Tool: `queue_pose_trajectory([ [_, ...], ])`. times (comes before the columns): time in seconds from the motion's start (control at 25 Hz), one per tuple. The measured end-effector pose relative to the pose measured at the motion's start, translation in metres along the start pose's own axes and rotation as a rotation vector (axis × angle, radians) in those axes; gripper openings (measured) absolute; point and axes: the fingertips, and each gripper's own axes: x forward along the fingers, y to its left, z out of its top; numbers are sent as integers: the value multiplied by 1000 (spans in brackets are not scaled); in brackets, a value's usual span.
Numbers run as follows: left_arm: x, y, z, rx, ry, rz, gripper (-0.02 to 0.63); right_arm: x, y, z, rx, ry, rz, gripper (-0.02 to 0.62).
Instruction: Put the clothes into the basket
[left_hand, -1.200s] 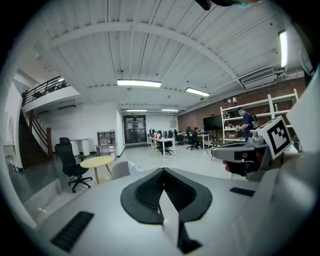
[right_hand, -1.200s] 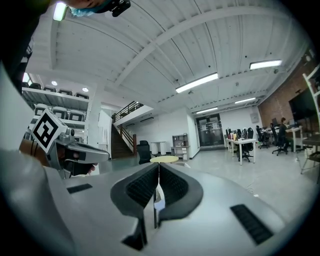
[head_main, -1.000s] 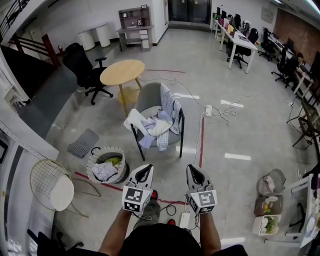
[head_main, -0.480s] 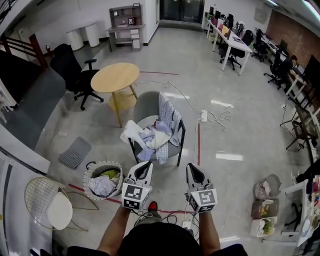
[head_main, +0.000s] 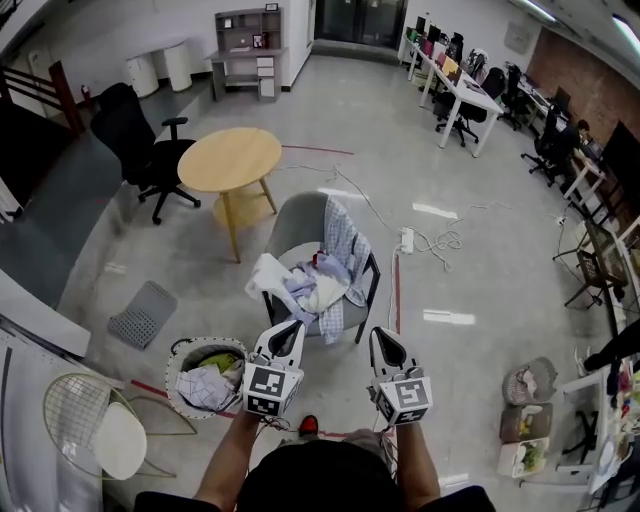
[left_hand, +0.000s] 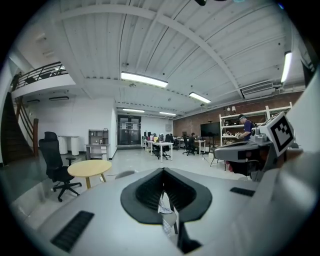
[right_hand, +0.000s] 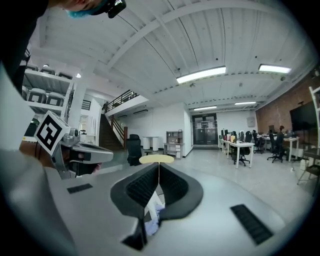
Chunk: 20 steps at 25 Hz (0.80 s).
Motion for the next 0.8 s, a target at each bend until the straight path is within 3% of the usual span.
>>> queue_pose_trajectory([
  [0.48,26,53,1,-49,-24,63,6,71,3,9,-48,-6,59,28],
  [0.8,91,76,9,-48,-8,108,6,133,-43,11,-30,-17,103,28],
])
